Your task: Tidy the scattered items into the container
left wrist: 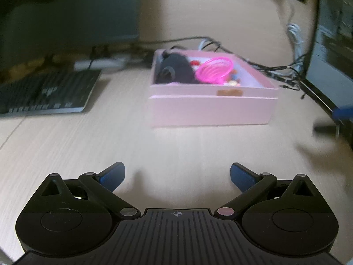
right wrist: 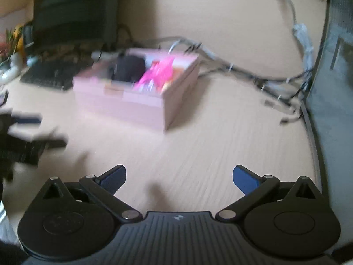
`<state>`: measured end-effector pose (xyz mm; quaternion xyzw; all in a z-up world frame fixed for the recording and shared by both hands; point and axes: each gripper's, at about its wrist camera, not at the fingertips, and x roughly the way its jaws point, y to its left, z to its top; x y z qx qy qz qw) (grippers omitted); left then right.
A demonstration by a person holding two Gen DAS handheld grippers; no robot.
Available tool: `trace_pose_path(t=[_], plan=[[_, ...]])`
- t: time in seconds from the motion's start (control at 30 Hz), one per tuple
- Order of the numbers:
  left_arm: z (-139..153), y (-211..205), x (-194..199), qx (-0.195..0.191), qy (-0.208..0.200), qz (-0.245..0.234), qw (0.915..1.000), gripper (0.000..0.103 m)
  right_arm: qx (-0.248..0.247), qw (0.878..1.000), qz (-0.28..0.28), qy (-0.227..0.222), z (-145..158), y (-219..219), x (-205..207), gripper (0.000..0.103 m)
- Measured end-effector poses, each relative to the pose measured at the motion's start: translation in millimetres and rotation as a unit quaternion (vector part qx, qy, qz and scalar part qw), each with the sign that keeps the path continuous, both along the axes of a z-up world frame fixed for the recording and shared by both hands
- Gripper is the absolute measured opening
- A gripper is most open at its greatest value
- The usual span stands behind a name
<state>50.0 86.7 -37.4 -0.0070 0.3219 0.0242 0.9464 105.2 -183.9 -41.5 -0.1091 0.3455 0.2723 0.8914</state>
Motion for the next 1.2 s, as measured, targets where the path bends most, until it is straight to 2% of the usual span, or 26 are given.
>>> trace_pose_path(t=[0.13,0.4,0.53,1.2], plan=[[-8,-11,10,0.024,-0.012,-0.007,0.9996,0.103,0.0,1.0,0.01,0.007,-16,5,2,0.103],[-18,-18,24,0.033,0.016,-0.016,0.9992,0.103,0.0,0.998,0.06,0.007,-23,14,17,0.103],[-20,-11,27,0.01,0.026,-0.012,0.9995,0.103,0.009,0.996,0.084,-0.003,-25,10,17,0.103],[-21,-13,27,0.008,0.021,-0.014,0.9997,0.103,0.019,0.996,0.088,-0.012,-27,8,22,0.103]])
